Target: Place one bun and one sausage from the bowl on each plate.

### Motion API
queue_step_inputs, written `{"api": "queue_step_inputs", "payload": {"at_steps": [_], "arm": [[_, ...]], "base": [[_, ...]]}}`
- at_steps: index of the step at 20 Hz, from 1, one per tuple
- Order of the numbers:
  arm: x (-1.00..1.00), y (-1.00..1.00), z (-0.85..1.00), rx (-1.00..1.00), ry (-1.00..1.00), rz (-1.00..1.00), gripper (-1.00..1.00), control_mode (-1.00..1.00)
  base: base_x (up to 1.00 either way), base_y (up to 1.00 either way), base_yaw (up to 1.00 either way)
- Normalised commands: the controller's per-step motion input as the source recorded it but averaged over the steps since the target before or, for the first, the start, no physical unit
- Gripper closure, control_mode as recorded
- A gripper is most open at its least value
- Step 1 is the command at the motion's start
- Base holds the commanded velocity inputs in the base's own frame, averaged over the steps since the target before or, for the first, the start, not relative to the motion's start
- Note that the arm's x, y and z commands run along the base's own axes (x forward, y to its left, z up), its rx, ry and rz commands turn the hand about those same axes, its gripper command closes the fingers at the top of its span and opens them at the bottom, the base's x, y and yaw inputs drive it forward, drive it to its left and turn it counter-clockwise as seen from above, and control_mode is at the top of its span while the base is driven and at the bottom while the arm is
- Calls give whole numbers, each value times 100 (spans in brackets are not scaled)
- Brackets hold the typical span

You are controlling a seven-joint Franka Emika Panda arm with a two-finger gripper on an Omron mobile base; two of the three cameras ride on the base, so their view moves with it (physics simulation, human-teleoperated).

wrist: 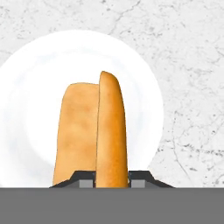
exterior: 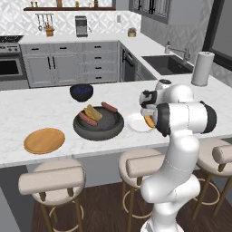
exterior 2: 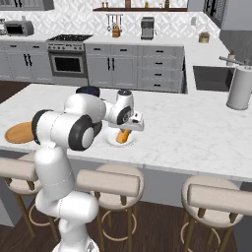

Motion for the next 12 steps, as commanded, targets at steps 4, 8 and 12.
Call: {"api": "queue_step_inputs", "payload": {"at_steps": [4,8,12], "arm": [[1,2,0,0,-2,0,100,-100],[1,0,0,0,-5,0,-100,-100],[1,0,0,0,-4,0,-100,-100]], "base": [[0,0,0],[0,0,0],[0,0,0]]}}
